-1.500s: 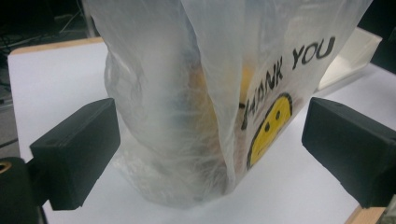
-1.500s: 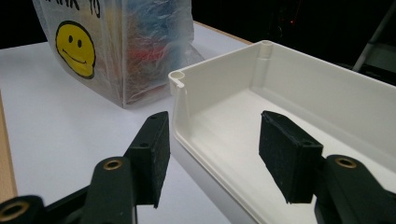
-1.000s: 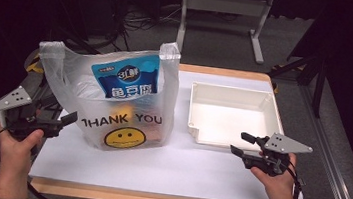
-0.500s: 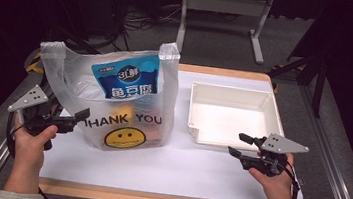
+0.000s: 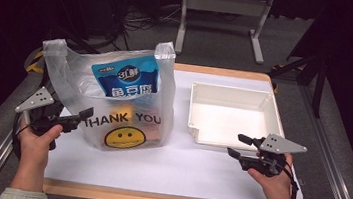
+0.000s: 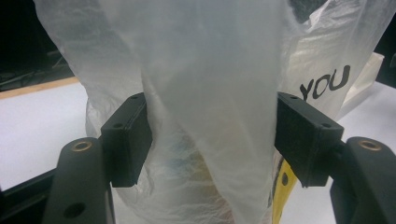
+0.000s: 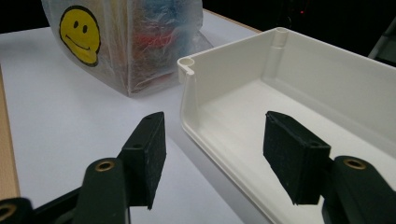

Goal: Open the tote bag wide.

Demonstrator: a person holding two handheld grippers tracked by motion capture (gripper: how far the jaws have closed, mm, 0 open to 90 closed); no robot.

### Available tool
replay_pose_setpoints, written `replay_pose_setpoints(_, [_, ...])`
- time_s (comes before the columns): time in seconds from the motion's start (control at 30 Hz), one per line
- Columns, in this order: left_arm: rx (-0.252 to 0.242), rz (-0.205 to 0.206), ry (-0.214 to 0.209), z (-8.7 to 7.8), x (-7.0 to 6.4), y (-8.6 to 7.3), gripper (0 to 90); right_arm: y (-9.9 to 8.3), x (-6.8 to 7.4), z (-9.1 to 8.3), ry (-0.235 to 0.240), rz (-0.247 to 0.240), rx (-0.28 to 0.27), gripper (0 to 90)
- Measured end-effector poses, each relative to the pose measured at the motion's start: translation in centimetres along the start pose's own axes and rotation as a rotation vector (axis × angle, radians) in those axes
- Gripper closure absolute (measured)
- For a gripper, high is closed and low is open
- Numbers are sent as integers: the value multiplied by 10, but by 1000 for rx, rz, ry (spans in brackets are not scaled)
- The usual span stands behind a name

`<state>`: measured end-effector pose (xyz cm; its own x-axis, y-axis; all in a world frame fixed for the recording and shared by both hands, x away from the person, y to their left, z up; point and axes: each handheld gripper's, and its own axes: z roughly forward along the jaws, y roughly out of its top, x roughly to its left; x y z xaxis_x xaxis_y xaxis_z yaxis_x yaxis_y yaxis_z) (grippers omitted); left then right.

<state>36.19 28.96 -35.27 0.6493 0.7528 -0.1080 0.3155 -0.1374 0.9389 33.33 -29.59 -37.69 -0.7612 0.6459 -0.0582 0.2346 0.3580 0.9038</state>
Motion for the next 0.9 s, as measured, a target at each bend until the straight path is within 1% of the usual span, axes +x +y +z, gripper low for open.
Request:
replay_pose_setpoints(0.07, [12,14,1,1,0,0,374,0,0,0,1,0,1,403])
replay_pose_setpoints(0.1, [15,17,5,1,0,0,377,0,0,1,1,-3,1,403])
replay_pose_setpoints(0.23, [19,18,11,0,0,0,415,1,2,2,-6,-17,2,404])
replay_pose_setpoints(0.3, [20,21,13,0,0,-1,479,2,2,2,-2,-21,4,415])
replay_pose_setpoints(0.33, [22,27,16,0,0,-1,479,2,3,3,-5,-22,7,414])
replay_pose_setpoints(0.4, [30,34,24,0,-1,-1,579,2,2,3,3,-11,11,416])
replay_pose_setpoints(0.47, [28,41,26,0,-2,-1,669,3,2,4,5,-8,13,412])
replay_pose_setpoints(0.53, [28,35,28,-1,-2,-1,763,5,2,5,14,-4,13,405])
replay_pose_setpoints(0.63, [35,34,18,-1,-2,-1,854,7,2,5,20,-3,10,397])
replay_pose_setpoints(0.67, [39,40,23,-1,-2,-1,868,12,4,6,30,-1,10,385])
replay_pose_setpoints(0.73, [40,41,21,-1,-3,-1,874,13,4,7,35,-1,10,380])
replay_pose_setpoints(0.83, [38,40,19,-1,-3,-1,881,20,7,11,51,-4,19,364])
replay_pose_setpoints(0.9, [35,38,18,-1,-3,-1,882,26,8,14,66,-6,14,359])
